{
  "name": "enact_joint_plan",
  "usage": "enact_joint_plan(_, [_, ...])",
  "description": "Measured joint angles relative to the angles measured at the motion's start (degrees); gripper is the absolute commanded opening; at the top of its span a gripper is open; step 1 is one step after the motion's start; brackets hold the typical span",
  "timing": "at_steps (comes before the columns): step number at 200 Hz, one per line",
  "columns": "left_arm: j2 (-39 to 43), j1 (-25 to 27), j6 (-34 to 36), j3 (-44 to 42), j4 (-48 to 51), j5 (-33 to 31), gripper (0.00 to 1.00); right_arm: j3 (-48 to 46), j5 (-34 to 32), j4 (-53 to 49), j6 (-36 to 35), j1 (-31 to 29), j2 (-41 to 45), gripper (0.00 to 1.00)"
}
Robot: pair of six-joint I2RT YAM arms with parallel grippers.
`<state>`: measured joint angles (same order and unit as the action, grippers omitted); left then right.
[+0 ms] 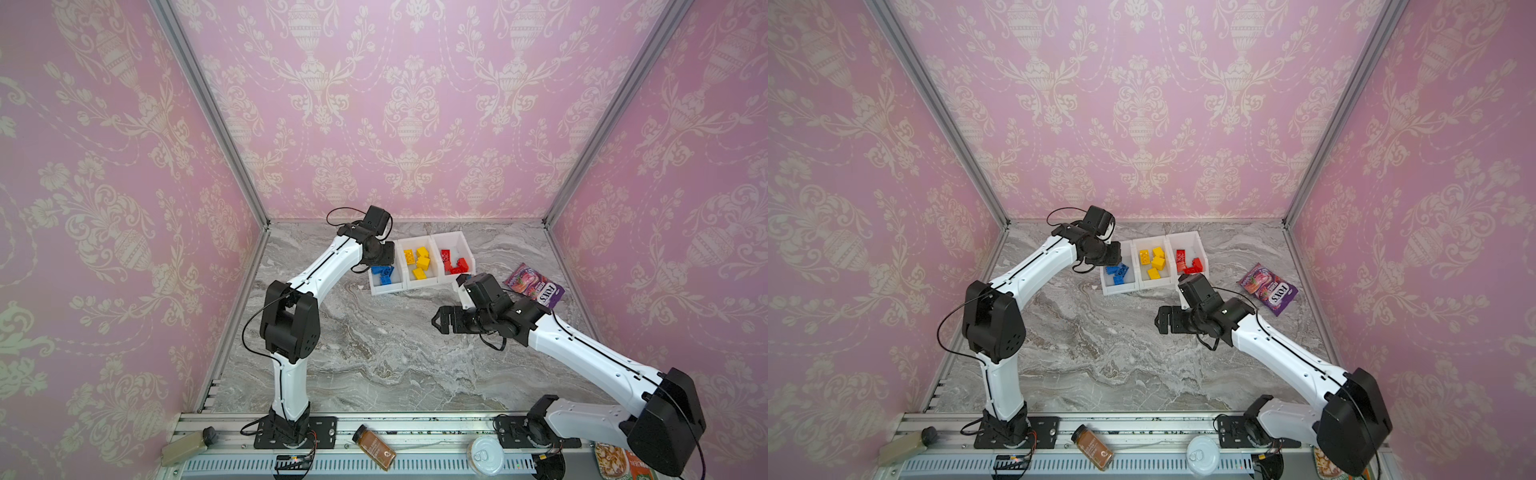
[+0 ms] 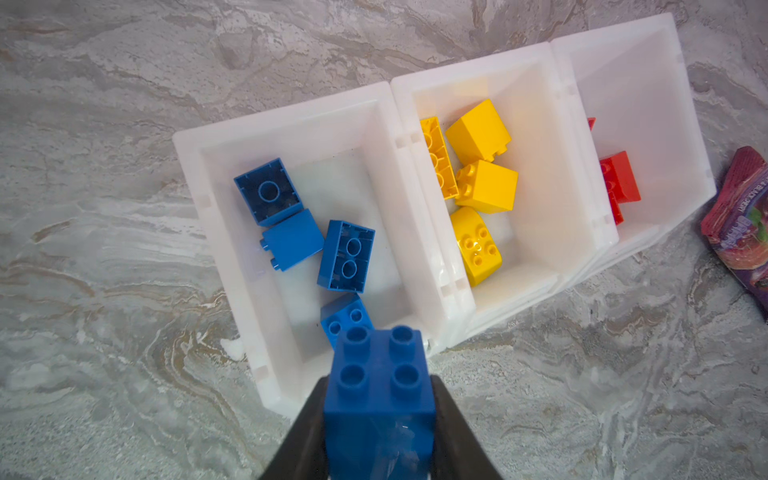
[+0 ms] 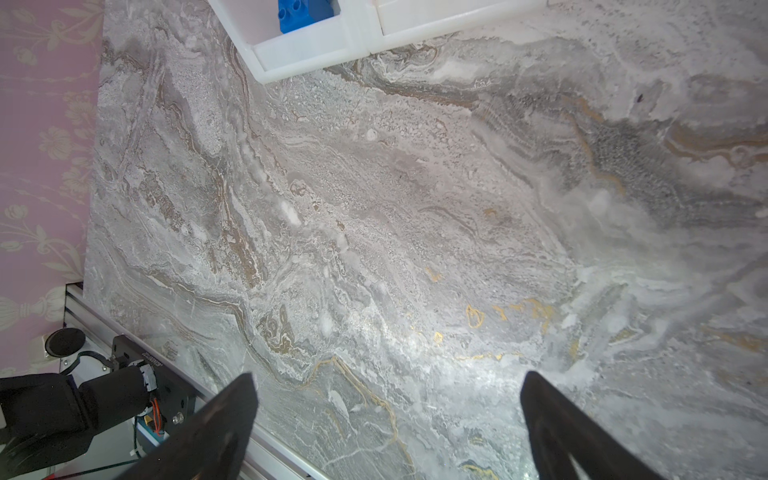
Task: Sort the legos into containers by color
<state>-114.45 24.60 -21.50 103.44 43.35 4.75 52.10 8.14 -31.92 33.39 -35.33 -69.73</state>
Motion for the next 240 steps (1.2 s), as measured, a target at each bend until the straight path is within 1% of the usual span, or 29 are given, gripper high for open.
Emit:
enact_joint_plan(33, [-5.4, 0.0, 1.9, 4.4, -1.5, -1.1, 0.22, -0.3, -0.2, 0.0, 1.2, 0.0, 0.1, 1.0])
enact_joint_plan(73, [-8.7, 0.0, 3.6, 5.8, -2.8, -2.7, 0.24, -0.3, -0.2, 0.0, 1.4, 0.0, 0.3, 1.0])
enact_joint_plan(97, [-9.6, 0.0, 4.3, 5.9, -3.2, -3.6, 0.31, -0.3, -0.3, 0.0, 1.4, 0.0, 0.3, 1.0])
enact_joint_plan(127, [-9.6, 0.0, 4.9, 5.9, -3.5, -3.9, 0.51, -0.3, -0.6, 0.0, 1.4, 0.0, 0.3, 1.0])
enact_joint_plan(144, [-9.6, 0.0, 5.4, 5.9, -3.7, -4.1, 0.58, -0.3, -0.6, 0.0, 1.4, 0.0, 0.3, 1.0])
enact_joint_plan(202, [-8.6, 0.0, 5.5, 2.8, -6.6, -4.1, 0.65, -0.3, -0.6, 0.0, 1.4, 0.0, 0.4, 1.0])
enact_joint_plan(220, [-6.7, 0.0, 5.6, -0.1, -8.1, -4.1, 0.67, -0.3, -0.6, 0.0, 1.4, 0.1, 0.4, 1.0])
enact_joint_plan(240, [-2.6, 0.0, 5.5, -5.4, -11.1, -4.0, 0.73, -0.3, -0.7, 0.0, 1.4, 0.7, 0.4, 1.0])
